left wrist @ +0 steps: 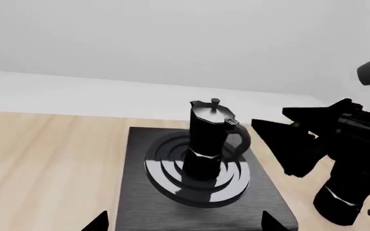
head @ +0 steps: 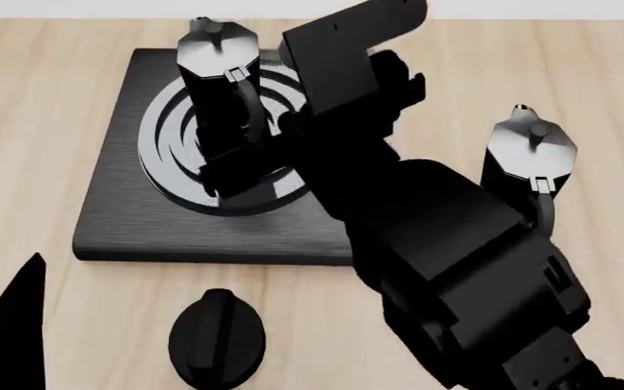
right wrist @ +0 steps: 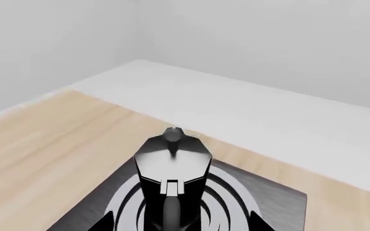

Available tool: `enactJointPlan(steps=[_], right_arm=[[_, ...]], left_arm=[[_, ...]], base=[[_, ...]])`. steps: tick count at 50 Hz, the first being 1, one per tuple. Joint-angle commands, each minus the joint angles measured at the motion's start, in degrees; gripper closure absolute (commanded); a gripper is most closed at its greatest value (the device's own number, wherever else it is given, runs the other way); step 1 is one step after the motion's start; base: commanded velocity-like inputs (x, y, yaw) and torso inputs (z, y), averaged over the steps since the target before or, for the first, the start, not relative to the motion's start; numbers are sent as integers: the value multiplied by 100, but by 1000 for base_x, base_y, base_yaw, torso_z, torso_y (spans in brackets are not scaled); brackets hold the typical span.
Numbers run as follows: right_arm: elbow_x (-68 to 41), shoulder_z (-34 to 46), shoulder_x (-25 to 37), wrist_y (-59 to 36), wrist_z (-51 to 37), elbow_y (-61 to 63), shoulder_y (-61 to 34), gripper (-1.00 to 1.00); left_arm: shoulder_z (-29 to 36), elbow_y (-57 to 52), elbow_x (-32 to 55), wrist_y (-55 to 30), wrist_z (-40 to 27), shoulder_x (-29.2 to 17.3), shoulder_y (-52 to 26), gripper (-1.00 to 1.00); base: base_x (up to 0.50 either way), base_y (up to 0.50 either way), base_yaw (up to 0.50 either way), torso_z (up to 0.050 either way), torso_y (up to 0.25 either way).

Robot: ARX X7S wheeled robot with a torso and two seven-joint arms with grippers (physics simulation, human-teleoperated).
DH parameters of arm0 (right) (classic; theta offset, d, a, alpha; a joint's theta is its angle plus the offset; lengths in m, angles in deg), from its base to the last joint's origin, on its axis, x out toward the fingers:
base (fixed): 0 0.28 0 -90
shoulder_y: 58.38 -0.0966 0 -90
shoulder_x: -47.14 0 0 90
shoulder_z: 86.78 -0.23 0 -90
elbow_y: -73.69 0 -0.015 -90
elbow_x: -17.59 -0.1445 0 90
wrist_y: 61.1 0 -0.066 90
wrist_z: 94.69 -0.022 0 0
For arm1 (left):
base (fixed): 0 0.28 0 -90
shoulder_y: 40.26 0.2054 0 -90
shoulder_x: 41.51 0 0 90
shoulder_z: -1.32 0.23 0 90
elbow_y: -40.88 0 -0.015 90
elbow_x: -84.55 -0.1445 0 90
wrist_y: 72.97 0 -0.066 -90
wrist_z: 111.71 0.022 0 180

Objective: Put the right moka pot on the stove.

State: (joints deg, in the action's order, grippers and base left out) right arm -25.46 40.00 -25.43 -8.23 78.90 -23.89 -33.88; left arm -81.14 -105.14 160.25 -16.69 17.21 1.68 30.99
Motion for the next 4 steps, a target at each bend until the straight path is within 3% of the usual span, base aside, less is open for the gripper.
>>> enactJointPlan(steps=[1, 4], right_arm=[[-791, -512, 731, -804, -676, 1749, 197, -100], [-1068, -704, 942, -1001, -902, 2217, 260, -100]], left_arm=[[14, -1, 13, 7, -43, -21, -21, -100], [17, -2, -8, 14, -45, -22, -4, -100]], base=[[0, 0, 0, 0, 0], [0, 0, 0, 0, 0]])
